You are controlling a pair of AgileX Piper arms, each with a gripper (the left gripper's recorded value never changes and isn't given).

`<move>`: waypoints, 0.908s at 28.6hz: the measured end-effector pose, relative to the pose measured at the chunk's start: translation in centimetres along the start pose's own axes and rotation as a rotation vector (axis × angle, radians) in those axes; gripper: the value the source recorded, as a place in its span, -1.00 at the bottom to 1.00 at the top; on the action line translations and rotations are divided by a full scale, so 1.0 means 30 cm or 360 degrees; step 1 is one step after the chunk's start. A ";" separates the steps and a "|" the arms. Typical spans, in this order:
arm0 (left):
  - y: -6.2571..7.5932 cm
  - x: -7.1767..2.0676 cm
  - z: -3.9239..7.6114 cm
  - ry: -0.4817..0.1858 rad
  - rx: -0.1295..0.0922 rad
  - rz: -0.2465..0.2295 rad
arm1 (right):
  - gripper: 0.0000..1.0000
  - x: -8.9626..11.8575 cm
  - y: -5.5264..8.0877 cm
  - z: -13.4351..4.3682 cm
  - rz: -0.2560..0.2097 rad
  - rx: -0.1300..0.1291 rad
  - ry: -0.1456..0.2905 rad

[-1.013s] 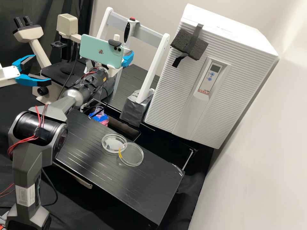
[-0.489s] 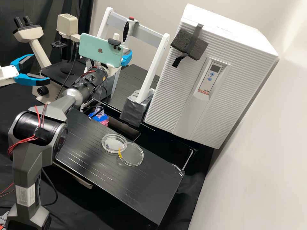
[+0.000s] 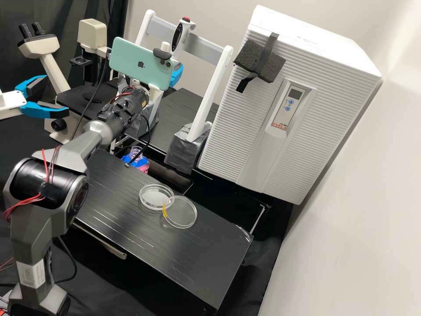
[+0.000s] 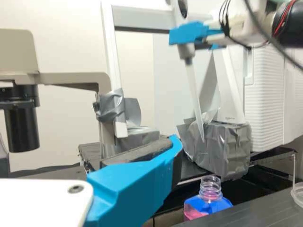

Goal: Use the pipette

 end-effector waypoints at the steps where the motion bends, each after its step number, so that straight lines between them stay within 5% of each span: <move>1: -0.009 0.004 -0.003 0.0004 -0.0002 -0.0016 | -1.00 -0.003 0.005 -0.005 0.0005 0.0010 0.0007; 5: -0.051 0.026 -0.006 0.0029 -0.0038 -0.0082 | -1.00 -0.026 0.029 -0.022 0.0046 0.0066 0.0044; 10: -0.108 0.063 0.005 0.0041 -0.0084 -0.0158 | -1.00 -0.091 0.051 -0.025 0.0146 0.0083 0.0103; 16: -0.166 0.097 0.023 0.0032 -0.0050 -0.0244 | -1.00 -0.178 0.030 -0.026 0.0269 0.0111 0.0174; 19: -0.189 0.111 0.048 -0.0008 -0.0053 -0.0289 | -1.00 -0.211 -0.004 -0.018 0.0320 0.0083 0.0181; 26: -0.220 0.123 0.073 -0.0051 0.0000 -0.0341 | -1.00 -0.238 -0.106 0.021 0.0271 0.0021 0.0129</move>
